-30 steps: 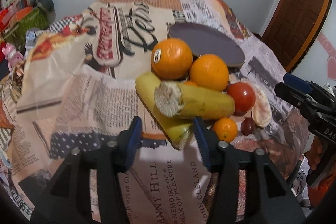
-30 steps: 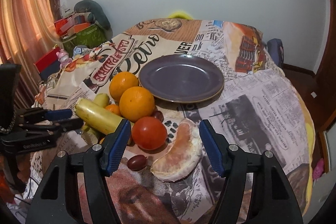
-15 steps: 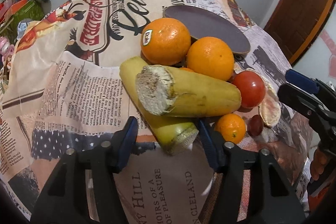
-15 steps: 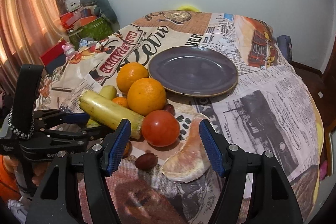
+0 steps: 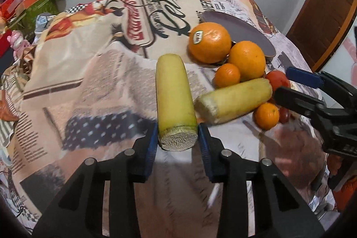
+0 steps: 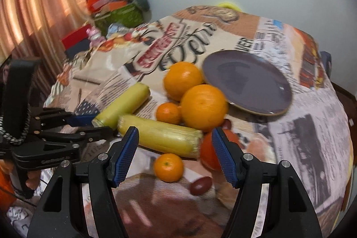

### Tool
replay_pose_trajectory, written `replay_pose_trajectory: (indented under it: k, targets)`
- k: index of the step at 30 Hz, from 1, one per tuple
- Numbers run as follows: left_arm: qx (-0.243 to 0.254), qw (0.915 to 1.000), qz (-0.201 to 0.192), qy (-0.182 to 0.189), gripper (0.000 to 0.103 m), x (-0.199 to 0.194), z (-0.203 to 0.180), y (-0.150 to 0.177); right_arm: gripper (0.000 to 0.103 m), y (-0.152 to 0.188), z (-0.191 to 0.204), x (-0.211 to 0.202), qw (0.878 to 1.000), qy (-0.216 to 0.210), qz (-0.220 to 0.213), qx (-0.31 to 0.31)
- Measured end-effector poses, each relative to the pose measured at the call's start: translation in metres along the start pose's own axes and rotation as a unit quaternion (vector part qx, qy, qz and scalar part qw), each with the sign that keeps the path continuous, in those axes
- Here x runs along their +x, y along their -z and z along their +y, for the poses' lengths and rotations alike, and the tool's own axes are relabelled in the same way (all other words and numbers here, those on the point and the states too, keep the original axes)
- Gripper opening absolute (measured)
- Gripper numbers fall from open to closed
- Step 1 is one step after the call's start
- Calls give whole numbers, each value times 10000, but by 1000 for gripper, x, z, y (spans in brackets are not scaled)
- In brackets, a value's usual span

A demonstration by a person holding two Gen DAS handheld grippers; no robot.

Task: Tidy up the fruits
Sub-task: 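Grasp the second corn-cob piece with the right tool while the left tool holds its piece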

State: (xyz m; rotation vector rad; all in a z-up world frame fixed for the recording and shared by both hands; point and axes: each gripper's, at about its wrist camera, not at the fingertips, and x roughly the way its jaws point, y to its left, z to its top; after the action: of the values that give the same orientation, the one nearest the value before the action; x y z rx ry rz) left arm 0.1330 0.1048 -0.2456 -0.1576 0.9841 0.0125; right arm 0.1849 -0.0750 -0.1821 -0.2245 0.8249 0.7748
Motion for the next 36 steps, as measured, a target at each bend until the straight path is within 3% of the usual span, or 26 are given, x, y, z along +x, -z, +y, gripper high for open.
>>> replay_pose_trajectory:
  k: [9,17,22,28,36]
  targets:
    - [14,10000,-24,-3,36,-18,17,19,74,-1,12,22,9991,-31,408,-113]
    - [76,9999,-54,112,36,-10,15,7,80,1,6,22,9982,-114,548,212]
    - [59,9998,-130,160,36,-3,16,-12,96,-2,9,28,9982,-213,502,259]
    - [-48,9996,-22,284,37,15,23,-24,97,-5,8,31,9979,-294,475,327]
    - [-130,9991,-85,405,38,7,27,-12,95,-13,13,38,9963,-593,503,353]
